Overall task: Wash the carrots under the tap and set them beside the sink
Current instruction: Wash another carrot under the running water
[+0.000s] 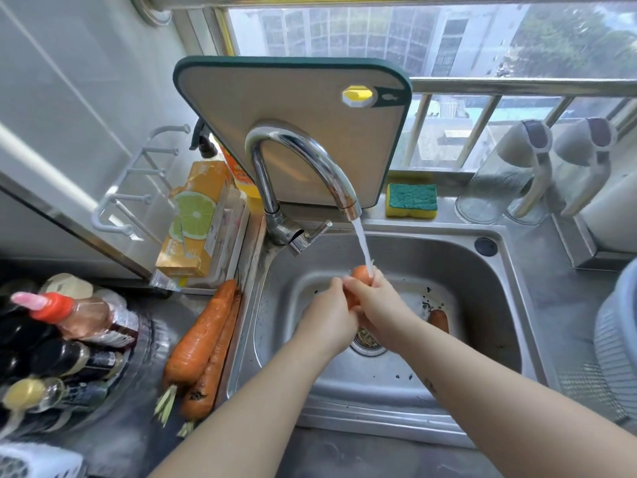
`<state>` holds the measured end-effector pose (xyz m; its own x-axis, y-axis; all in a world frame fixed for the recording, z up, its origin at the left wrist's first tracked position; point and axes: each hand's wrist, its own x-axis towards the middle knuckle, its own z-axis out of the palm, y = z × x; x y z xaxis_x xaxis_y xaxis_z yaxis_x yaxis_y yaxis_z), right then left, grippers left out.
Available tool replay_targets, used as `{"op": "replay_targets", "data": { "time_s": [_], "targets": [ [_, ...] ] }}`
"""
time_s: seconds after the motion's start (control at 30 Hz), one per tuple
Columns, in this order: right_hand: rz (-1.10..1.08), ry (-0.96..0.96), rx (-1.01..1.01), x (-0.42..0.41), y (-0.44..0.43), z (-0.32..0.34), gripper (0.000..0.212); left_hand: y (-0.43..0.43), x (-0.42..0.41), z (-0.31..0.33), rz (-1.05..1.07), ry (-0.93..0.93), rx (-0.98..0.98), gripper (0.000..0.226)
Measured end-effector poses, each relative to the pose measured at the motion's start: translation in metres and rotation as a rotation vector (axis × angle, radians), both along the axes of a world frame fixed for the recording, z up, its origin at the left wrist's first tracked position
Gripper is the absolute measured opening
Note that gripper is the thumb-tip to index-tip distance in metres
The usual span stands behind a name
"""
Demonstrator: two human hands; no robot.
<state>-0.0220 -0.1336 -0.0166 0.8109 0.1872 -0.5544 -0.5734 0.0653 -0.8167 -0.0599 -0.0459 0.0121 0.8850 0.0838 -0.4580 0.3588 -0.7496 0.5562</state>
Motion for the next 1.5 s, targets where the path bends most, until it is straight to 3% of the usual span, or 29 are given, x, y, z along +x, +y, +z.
{"op": "replay_targets", "data": {
  "time_s": [0.07,0.17,0.23,0.37,0.43,0.53,0.63,0.8,0.93,1.1,1.27,1.4,1.5],
  "targets": [
    [-0.004,-0.092,-0.065,0.0,-0.001,-0.006,0.02,-0.004,0.002,0.002,-0.028,0.012,-0.004,0.029],
    [0.027,-0.293,-0.336,0.008,-0.006,-0.009,0.051,-0.008,0.0,0.006,-0.071,-0.004,-0.024,0.026],
    [0.044,-0.272,-0.321,0.009,-0.01,-0.007,0.056,-0.004,-0.001,0.011,-0.11,-0.001,-0.041,0.026],
    [0.183,-0.073,0.059,0.007,-0.018,0.001,0.034,0.009,0.005,0.009,-0.103,0.009,-0.134,0.017],
    [0.231,-0.038,0.093,0.012,-0.026,-0.002,0.012,0.011,0.008,0.008,-0.097,0.033,-0.175,0.008],
    [0.356,-0.02,0.121,0.024,-0.045,-0.003,0.01,0.015,0.011,0.007,-0.097,0.073,-0.226,0.007],
    [0.375,-0.011,0.1,0.027,-0.051,-0.001,0.01,0.017,0.016,0.006,-0.11,0.093,-0.215,0.012],
    [0.115,-0.016,0.052,0.024,-0.035,-0.002,0.015,0.009,0.019,0.0,-0.122,0.008,-0.117,0.027],
    [0.199,0.004,0.13,0.022,-0.04,0.002,0.024,0.014,0.019,-0.005,-0.115,0.026,-0.134,0.02],
    [0.07,-0.115,-0.112,0.022,-0.034,0.001,0.017,0.005,0.02,-0.004,-0.131,-0.043,-0.055,0.032],
    [0.196,-0.054,0.097,0.022,-0.042,0.003,0.02,0.012,0.021,-0.006,-0.115,-0.014,-0.112,0.022],
    [0.166,-0.247,-0.293,0.019,-0.034,0.0,0.027,0.005,0.02,-0.006,-0.086,-0.024,-0.192,0.019],
    [0.118,-0.21,-0.126,0.021,-0.039,0.0,0.015,0.003,0.019,-0.002,-0.107,-0.047,-0.149,0.017]
  ]
}}
